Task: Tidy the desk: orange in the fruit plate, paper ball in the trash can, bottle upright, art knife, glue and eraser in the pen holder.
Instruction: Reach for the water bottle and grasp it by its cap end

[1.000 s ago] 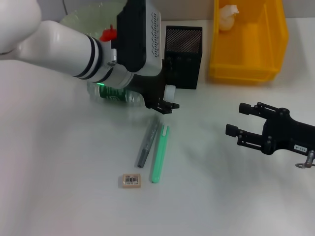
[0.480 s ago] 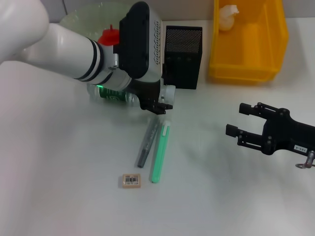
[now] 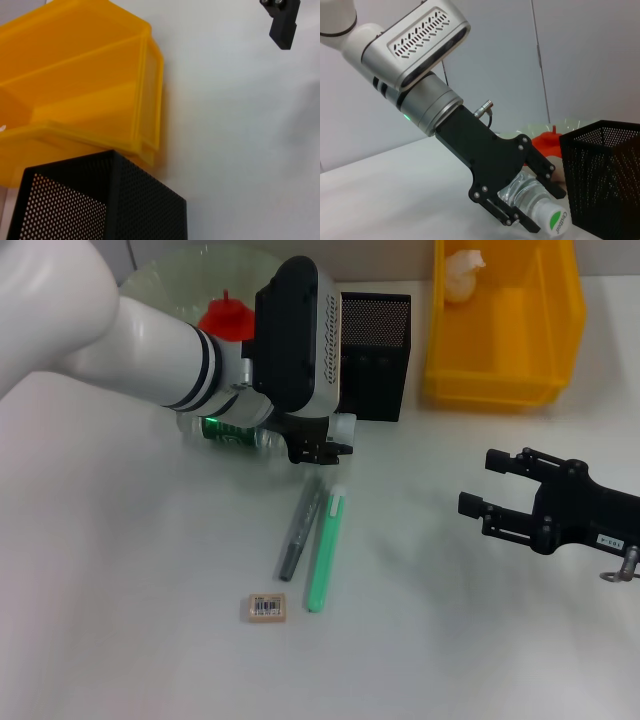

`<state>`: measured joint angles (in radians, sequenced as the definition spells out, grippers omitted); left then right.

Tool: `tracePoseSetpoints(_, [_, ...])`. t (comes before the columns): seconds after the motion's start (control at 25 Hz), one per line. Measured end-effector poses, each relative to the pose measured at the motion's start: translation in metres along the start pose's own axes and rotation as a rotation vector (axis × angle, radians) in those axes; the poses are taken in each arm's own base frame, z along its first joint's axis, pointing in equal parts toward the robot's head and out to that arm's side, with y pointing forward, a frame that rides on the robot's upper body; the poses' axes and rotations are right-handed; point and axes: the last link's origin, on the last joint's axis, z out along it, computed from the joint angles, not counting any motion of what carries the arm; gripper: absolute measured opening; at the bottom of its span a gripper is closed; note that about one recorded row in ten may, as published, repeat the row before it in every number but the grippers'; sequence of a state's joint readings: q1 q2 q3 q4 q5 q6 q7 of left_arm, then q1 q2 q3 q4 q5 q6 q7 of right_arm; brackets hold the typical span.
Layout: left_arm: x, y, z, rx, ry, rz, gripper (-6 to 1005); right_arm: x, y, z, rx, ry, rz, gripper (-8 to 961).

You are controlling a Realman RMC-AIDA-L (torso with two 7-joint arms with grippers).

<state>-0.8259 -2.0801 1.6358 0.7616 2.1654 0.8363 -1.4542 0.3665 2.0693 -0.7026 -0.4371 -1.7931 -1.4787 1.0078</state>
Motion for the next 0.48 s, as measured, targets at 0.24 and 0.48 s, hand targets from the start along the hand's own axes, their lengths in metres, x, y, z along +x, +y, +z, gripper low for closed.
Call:
tracePoseSetpoints(0.24, [0.0007,-0.0022,0.0008,0.007,-0.005,-0.002,538,-0.0004,-0.0001,0.0003,-0.001,0.000,0.001,739])
tracePoseSetpoints(0.48, [-0.0001,-0.0010,0.0018,0.003,-0.011,0.001,516,-0.0011,-0.0004,0.0010,-0.002,-0.001,-0.001,739])
